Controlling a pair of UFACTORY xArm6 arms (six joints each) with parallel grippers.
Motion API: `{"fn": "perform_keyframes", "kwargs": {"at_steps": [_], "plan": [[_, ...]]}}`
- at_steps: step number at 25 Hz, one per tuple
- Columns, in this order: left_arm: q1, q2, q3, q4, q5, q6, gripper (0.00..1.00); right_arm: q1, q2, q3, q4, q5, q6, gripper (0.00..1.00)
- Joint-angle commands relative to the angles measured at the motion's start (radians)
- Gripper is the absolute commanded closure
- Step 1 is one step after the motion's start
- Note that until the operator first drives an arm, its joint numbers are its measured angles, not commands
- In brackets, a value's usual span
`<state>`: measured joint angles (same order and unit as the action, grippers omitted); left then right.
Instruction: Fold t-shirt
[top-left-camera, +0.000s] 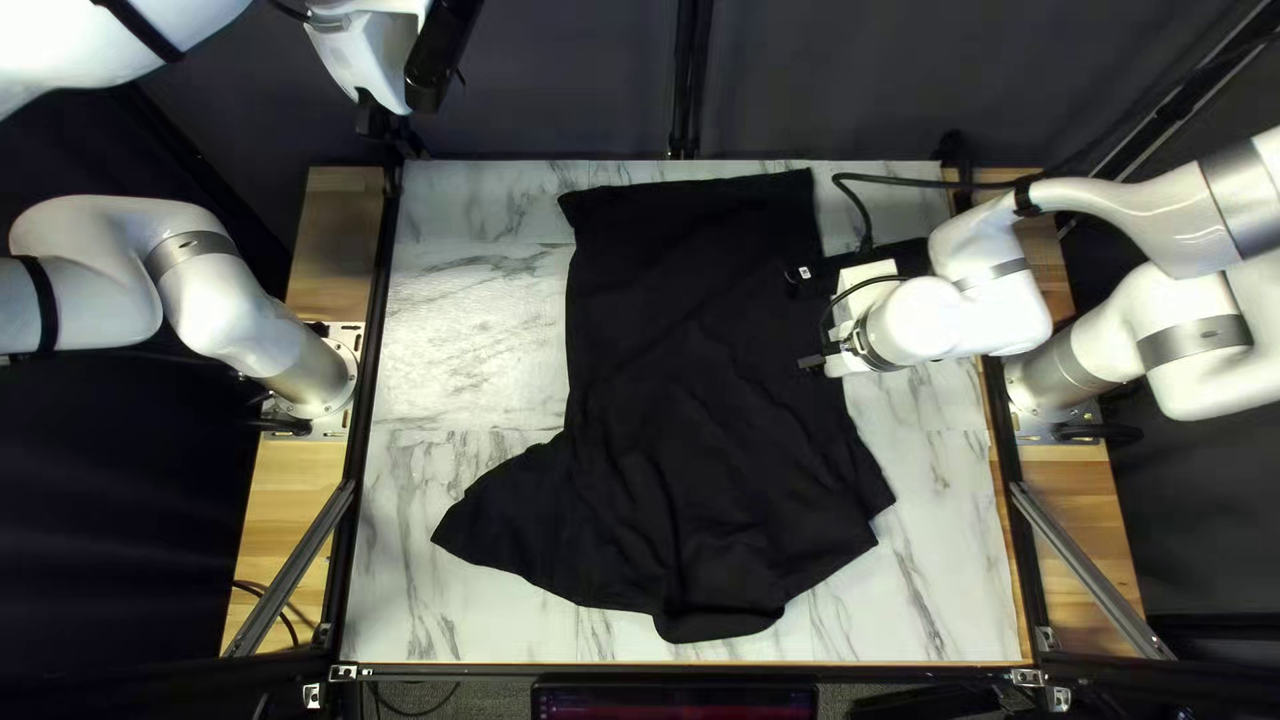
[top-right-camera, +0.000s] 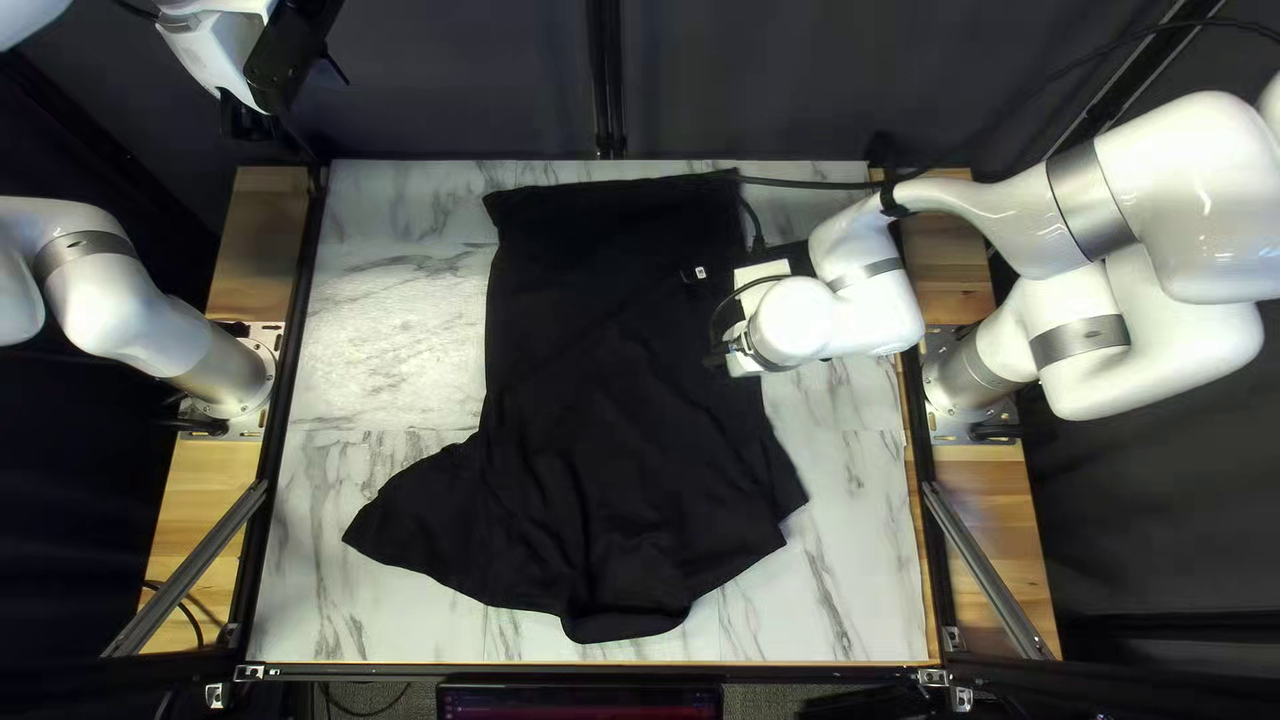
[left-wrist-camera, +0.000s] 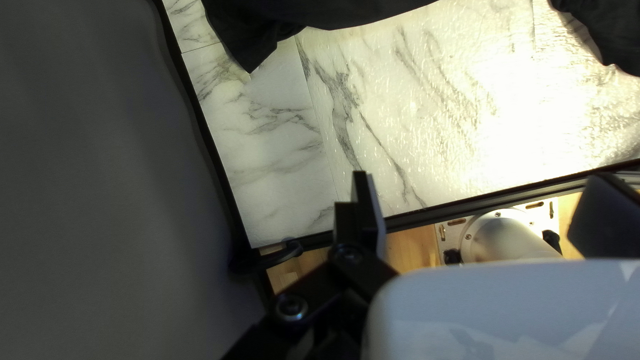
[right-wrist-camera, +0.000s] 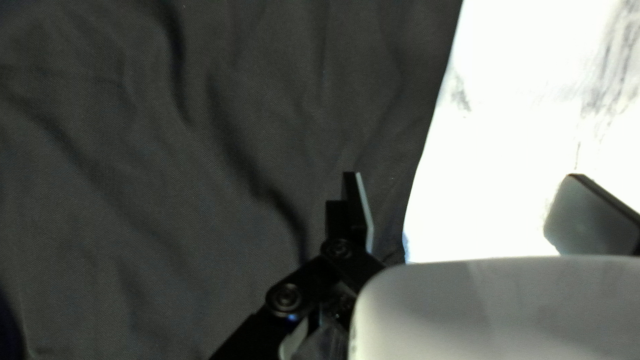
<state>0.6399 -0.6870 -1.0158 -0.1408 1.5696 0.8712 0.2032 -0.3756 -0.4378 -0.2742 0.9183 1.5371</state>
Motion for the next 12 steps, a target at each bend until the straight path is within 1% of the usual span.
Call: {"fn": "perform_keyframes", "kwargs": {"at_steps": [1, 2, 3, 4, 5, 6, 8, 12], "plan": [[0.000, 0.000, 0.000, 0.000, 0.000, 0.000, 0.00, 0.091, -0.056, -0.010, 0.030, 0.081, -0.186, 0.00], [0.000, 0.000, 0.000, 0.000, 0.000, 0.000, 0.00, 0.095, -0.054, -0.014, 0.035, 0.084, -0.219, 0.00], [0.000, 0.000, 0.000, 0.000, 0.000, 0.000, 0.00, 0.101, -0.044, -0.015, 0.051, 0.078, -0.299, 0.00], [0.000, 0.000, 0.000, 0.000, 0.000, 0.000, 0.00, 0.101, -0.040, -0.016, 0.058, 0.075, -0.338, 0.00], [0.000, 0.000, 0.000, 0.000, 0.000, 0.000, 0.00, 0.114, -0.026, -0.010, 0.078, 0.058, -0.432, 0.00], [0.000, 0.000, 0.000, 0.000, 0.000, 0.000, 0.00, 0.122, -0.024, -0.003, 0.091, 0.048, -0.494, 0.00], [0.000, 0.000, 0.000, 0.000, 0.000, 0.000, 0.00, 0.129, -0.043, 0.029, 0.106, 0.026, -0.572, 0.00], [0.000, 0.000, 0.000, 0.000, 0.000, 0.000, 0.00, 0.129, -0.043, 0.029, 0.106, 0.026, -0.572, 0.00]]}}
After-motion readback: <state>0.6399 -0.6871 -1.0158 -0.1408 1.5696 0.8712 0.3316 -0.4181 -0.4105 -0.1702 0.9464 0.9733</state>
